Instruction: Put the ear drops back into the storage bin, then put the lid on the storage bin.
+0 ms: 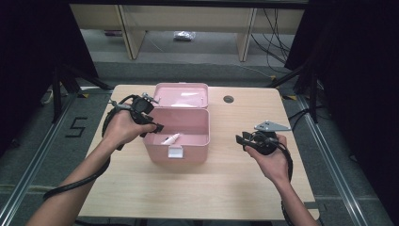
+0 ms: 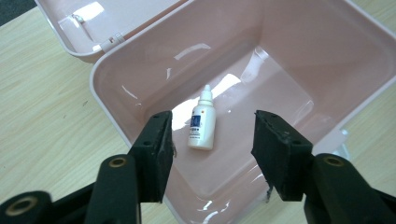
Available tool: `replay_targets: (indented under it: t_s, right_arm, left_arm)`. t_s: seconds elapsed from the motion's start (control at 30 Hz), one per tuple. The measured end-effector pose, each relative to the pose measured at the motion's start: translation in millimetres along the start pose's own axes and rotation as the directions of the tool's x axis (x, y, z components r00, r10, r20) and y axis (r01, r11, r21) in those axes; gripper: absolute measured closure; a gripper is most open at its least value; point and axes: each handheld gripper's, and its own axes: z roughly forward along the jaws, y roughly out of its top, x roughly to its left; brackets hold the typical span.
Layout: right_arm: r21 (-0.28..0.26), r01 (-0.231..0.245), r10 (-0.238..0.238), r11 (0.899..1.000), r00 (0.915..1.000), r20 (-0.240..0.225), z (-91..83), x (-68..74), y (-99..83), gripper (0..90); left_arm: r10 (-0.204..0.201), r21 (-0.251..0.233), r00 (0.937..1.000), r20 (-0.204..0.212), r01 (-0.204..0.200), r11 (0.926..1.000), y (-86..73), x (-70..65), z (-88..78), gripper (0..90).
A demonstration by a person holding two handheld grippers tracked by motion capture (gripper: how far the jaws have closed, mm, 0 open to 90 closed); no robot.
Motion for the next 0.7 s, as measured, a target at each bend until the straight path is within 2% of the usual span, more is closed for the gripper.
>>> replay_targets:
  t_s: [0.03, 0.1, 0.2, 0.23, 0.27, 0.33, 0.37, 0.4, 0.5, 0.53, 0.6, 0.63, 0.67, 0.7]
  right_arm:
    - [0.019, -0.029, 0.029, 0.999, 0.9995, 0.013, -2.2, 2.1, 0.8, 64.9]
    - [0.001, 0.0, 0.0, 1.0, 1.0, 0.009, -0.7, -0.9, 2.0, 64.9]
    - [0.0, -0.01, 0.01, 1.0, 0.9999, 0.009, -0.5, -0.5, 2.0, 64.9]
    - [0.002, -0.019, 0.019, 1.0, 0.9998, 0.011, -0.7, 0.1, 1.9, 64.9]
    - [-0.001, 0.003, -0.003, 1.0, 0.9998, 0.017, -1.4, -0.8, 2.3, 64.9]
    - [-0.01, 0.009, -0.009, 1.0, 0.9997, 0.021, -1.9, -0.8, 3.0, 64.9]
    - [-0.008, -0.018, 0.019, 1.0, 0.9998, 0.012, -1.6, 0.8, 3.3, 64.9]
    - [-0.007, -0.012, 0.012, 1.0, 0.9999, 0.01, -1.4, 0.0, 4.7, 64.8]
    - [-0.012, -0.011, 0.011, 1.0, 0.9999, 0.007, 0.0, -1.7, 10.4, 64.8]
    - [-0.011, -0.028, 0.028, 1.0, 0.9994, 0.019, -0.5, -0.3, 12.9, 64.8]
    - [-0.024, -0.011, 0.011, 1.0, 0.9996, 0.025, 0.4, -2.4, 18.6, 64.9]
    - [-0.025, -0.033, 0.033, 0.999, 0.9994, 0.012, 1.3, -1.5, 21.3, 64.8]
    - [-0.029, -0.02, 0.02, 0.999, 0.9997, 0.016, 3.6, -3.5, 25.0, 64.9]
    - [-0.029, -0.027, 0.027, 0.999, 0.9995, 0.012, 4.8, -3.7, 27.0, 64.9]
  left_arm:
    - [-0.005, -0.009, 1.0, -0.005, 0.005, 1.0, -1.0, -0.4, -1.1, 46.0]
    - [-0.014, -0.015, 0.9999, -0.006, 0.014, 0.9998, -3.1, -0.5, -2.7, 44.3]
    - [-0.027, -0.042, 0.9996, -0.011, 0.026, 0.9988, -6.0, -0.4, -3.8, 43.7]
    - [-0.029, -0.037, 0.9996, -0.008, 0.028, 0.9989, -6.9, -0.1, -4.7, 43.7]
    - [-0.03, -0.043, 0.9995, -0.008, 0.03, 0.9986, -7.8, -0.1, -5.2, 43.7]
    - [-0.032, -0.056, 0.9994, -0.009, 0.032, 0.9979, -9.9, -0.3, -6.2, 43.8]
    - [-0.035, -0.057, 0.9994, -0.005, 0.035, 0.9978, -11.2, -0.1, -7.1, 44.0]
    - [-0.035, -0.06, 0.9994, -0.005, 0.035, 0.9976, -12.7, -0.1, -8.3, 44.5]
    - [-0.034, -0.093, 0.9994, -0.005, 0.033, 0.9951, -18.8, -1.2, -10.3, 46.9]
    - [-0.035, -0.109, 0.9994, -0.006, 0.034, 0.9934, -21.8, -2.7, -11.4, 48.1]
    - [-0.034, -0.138, 0.9994, -0.006, 0.033, 0.9898, -25.4, -4.5, -13.5, 51.8]
    - [-0.037, -0.147, 0.9993, -0.003, 0.036, 0.9884, -27.7, -5.5, -14.8, 54.2]
    - [-0.032, -0.148, 0.9995, 0.001, 0.032, 0.9884, -28.9, -5.5, -15.6, 56.6]
    - [-0.033, -0.154, 0.9994, 0.001, 0.033, 0.9875, -30.5, -6.6, -16.0, 58.7]
